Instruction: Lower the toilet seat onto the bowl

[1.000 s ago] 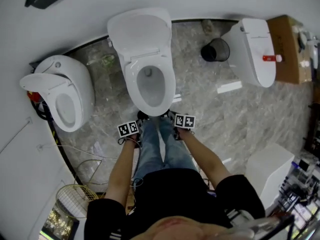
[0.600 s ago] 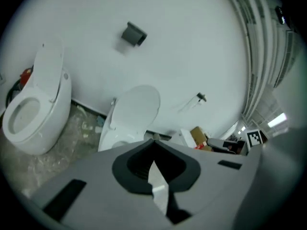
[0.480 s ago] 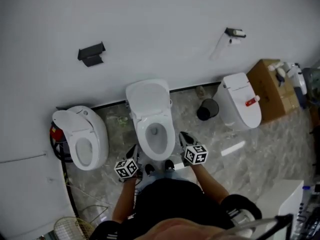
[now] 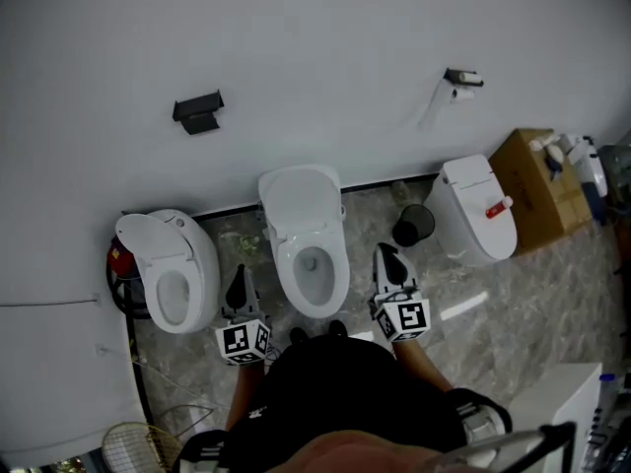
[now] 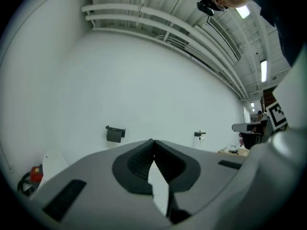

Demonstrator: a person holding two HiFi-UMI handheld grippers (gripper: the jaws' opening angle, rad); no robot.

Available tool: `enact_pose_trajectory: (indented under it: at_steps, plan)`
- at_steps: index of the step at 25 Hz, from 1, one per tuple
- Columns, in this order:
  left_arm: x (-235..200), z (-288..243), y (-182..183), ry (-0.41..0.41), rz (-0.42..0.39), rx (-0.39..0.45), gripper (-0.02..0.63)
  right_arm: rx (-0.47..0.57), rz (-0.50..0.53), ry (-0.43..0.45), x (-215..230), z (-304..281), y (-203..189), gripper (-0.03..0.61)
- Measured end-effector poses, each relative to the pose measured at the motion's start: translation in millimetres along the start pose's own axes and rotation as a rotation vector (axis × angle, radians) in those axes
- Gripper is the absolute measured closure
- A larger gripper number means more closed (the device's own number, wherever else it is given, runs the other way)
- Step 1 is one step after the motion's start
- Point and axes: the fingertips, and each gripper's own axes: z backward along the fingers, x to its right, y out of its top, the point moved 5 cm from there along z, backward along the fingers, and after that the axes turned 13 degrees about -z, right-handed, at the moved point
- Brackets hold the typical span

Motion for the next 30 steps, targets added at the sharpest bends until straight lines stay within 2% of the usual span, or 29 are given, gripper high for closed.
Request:
enact_pose_trajectory:
  at_steps: [5, 9, 11, 14, 18, 21, 23, 25, 27, 30]
  plan:
    - [0, -5, 9, -0.003, -0.040, 0.019, 0.606, 0.060, 0.022, 0.023, -10, -5, 6, 0.561]
    - [5, -4, 16, -0.017, -0.075, 0.022, 0.606, 0.042, 0.037, 0.001, -13, -5, 2, 0.561]
    - [6, -4, 19, -0.018, -0.077, 0.025, 0.606, 0.028, 0.066, -0.007, -12, -5, -1, 0.561]
    - [3, -5, 20, -0.019, -0.079, 0.023, 0.606, 0.072, 0.103, 0.007, -13, -9, 2, 0.561]
    - [2, -7, 22, -0.020, -0.083, 0.024, 0.606, 0.032, 0.096, -0.003, -17, -10, 6, 0.561]
    - [2, -8, 23, -0.018, -0.075, 0.026, 0.606, 0.068, 0.104, 0.000, -17, -11, 9, 0.561]
    - [3, -8, 23, -0.015, -0.103, 0.023, 0.606, 0.080, 0.124, 0.005, -17, -11, 11, 0.561]
    - [3, -9, 22, -0.018, -0.120, 0.019, 0.606, 0.064, 0.137, 0.000, -20, -10, 10, 0.561]
    - [4, -9, 20, -0.023, -0.113, 0.017, 0.606, 0.023, 0.125, -0.022, -22, -10, 9, 0.561]
    - [6, -8, 19, -0.032, -0.091, 0.011, 0.606, 0.019, 0.124, -0.020, -23, -9, 9, 0.561]
